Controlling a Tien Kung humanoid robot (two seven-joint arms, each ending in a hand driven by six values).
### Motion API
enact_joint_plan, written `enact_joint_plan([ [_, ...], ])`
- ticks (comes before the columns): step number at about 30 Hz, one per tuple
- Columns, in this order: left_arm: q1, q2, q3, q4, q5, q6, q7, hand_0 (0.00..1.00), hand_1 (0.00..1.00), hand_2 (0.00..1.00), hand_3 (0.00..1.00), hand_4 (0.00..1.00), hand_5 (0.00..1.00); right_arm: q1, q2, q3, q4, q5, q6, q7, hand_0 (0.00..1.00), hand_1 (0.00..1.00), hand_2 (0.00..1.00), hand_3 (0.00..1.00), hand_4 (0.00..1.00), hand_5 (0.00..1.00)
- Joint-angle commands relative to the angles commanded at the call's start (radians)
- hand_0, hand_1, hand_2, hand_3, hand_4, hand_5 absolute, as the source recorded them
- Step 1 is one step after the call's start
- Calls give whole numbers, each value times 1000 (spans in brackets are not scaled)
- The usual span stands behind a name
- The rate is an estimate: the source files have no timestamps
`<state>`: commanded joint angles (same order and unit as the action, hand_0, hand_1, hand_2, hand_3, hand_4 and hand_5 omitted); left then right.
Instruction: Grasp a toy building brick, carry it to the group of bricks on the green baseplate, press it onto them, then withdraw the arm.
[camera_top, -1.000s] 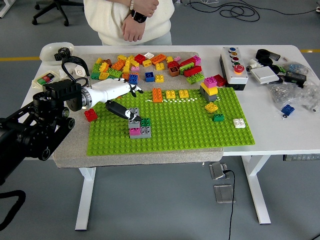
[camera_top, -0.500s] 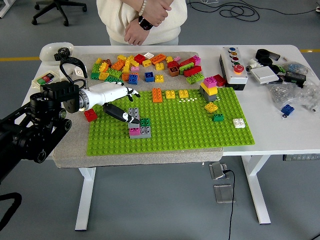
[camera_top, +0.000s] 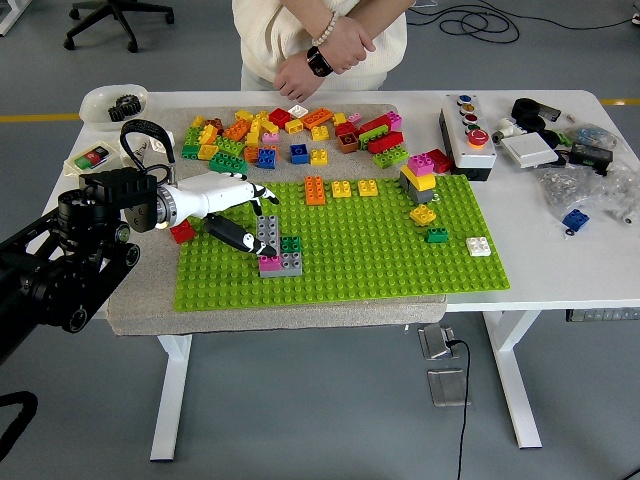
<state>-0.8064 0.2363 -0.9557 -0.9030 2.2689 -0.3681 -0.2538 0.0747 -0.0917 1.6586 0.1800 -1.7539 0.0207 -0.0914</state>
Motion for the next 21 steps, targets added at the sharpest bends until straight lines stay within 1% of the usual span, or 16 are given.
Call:
enact_joint_plan([
  [11, 8, 7, -8, -41, -3, -22, 7, 998, 875, 693, 885, 998, 833, 0, -1, 3, 0, -2, 1, 0, 746, 639, 682, 642, 853, 570],
  [21, 15, 8, -7, -55, -10, -34, 11, 998, 873, 690, 882, 998, 836, 1, 0, 3, 0, -1, 1, 0, 746, 639, 682, 642, 853, 570],
])
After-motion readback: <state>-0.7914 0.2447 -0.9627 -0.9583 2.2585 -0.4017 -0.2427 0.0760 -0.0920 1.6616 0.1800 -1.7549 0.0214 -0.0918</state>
